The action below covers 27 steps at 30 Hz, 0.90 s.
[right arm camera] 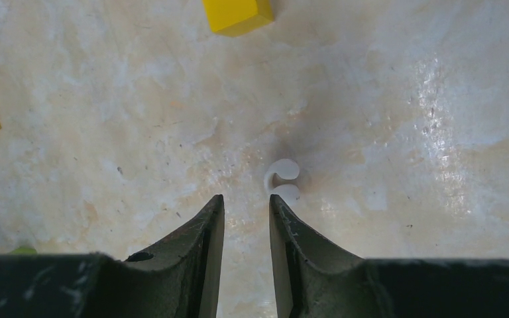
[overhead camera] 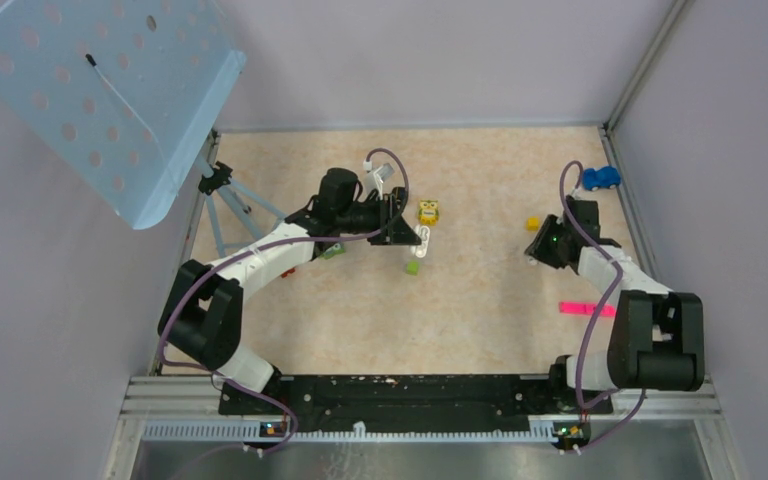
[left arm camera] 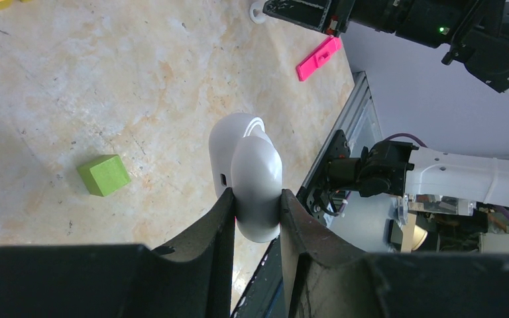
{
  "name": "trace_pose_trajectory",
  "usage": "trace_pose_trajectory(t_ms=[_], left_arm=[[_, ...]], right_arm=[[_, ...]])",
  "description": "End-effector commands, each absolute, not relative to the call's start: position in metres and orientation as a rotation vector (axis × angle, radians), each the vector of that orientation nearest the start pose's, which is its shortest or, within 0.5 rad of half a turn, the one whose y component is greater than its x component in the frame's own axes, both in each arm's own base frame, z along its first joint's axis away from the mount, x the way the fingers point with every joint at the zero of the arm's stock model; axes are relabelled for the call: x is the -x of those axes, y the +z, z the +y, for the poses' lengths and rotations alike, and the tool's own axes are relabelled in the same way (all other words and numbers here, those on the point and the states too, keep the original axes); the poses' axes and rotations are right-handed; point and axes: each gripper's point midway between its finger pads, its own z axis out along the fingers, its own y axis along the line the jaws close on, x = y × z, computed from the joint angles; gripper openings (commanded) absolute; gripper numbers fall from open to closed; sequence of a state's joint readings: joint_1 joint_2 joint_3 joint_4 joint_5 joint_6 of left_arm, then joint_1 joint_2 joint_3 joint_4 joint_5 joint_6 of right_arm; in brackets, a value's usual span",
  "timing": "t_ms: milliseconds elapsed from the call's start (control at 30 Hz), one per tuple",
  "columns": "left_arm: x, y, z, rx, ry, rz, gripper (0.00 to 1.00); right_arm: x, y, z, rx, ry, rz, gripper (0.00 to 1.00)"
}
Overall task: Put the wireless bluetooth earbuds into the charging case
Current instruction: Pick up the left earbud from the corner of the board.
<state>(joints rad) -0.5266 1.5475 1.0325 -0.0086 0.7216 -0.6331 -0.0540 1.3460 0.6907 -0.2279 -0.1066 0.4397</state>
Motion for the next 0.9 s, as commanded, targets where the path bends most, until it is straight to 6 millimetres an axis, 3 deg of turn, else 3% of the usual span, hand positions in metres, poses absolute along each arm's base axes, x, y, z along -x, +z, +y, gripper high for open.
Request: trace_pose_trajectory(t_ms=[0, 233, 467, 867], left_arm=[[-0.284, 0.203, -0.326, -0.413, -1.437, 2.185, 0.0], [-0.282, 0.201, -0.325, -0.416, -1.432, 2.19, 0.0], [-0.282, 0.2, -0.325, -0.418, -1.433, 2.191, 0.0], [-0.281, 0.199, -0.325, -0.423, -1.435, 2.192, 0.0]], right_arm=[[-0.335, 0.06, 0.02, -0.52, 0.3, 2.396, 0.3], [-0.34, 0.056, 0.02, -0.518, 0.297, 2.398, 0.3], [-0.345, 0.069, 0.033, -0.499, 0.383, 2.359, 0.3], [-0.34, 0.052, 0.022, -0.519, 0.281, 2.416, 0.3]])
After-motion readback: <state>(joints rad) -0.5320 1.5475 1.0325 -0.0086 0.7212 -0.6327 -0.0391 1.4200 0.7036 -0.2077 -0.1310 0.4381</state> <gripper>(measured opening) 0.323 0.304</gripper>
